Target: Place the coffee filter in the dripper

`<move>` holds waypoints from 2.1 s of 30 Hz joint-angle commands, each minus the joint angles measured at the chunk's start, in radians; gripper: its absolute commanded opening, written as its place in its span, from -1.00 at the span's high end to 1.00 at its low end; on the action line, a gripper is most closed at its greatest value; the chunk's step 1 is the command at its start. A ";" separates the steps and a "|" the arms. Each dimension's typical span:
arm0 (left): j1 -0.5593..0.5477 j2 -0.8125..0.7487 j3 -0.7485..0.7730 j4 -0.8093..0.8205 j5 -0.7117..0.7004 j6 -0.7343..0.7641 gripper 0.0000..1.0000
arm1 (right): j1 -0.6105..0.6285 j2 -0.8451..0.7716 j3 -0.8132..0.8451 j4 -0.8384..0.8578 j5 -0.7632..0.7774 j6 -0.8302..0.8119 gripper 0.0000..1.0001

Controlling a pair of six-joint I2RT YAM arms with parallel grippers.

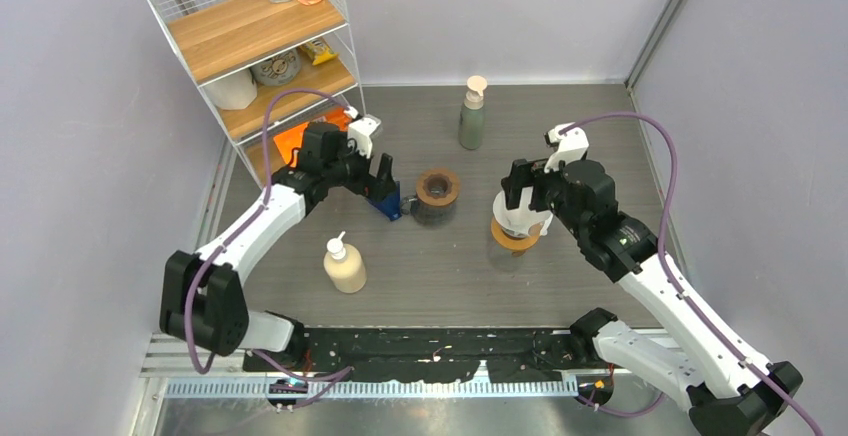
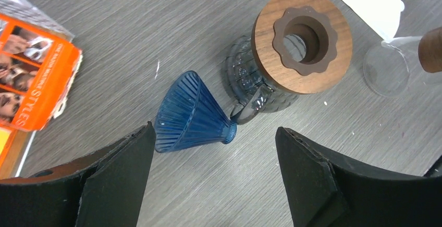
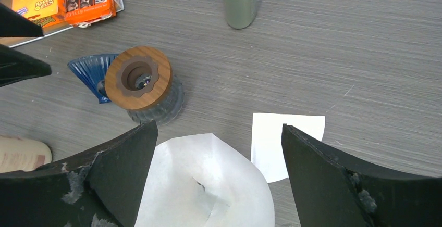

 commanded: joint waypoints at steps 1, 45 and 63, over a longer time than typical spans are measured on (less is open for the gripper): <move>0.061 0.078 0.061 0.035 0.220 0.025 -0.77 | -0.006 0.008 -0.004 0.039 -0.029 -0.011 -0.91; 0.108 0.456 0.282 -0.331 0.326 0.123 0.45 | -0.010 0.027 -0.004 0.030 0.010 -0.018 -0.91; 0.081 0.170 0.182 -0.283 0.168 0.046 1.00 | -0.009 0.006 -0.005 0.022 0.042 -0.032 -0.91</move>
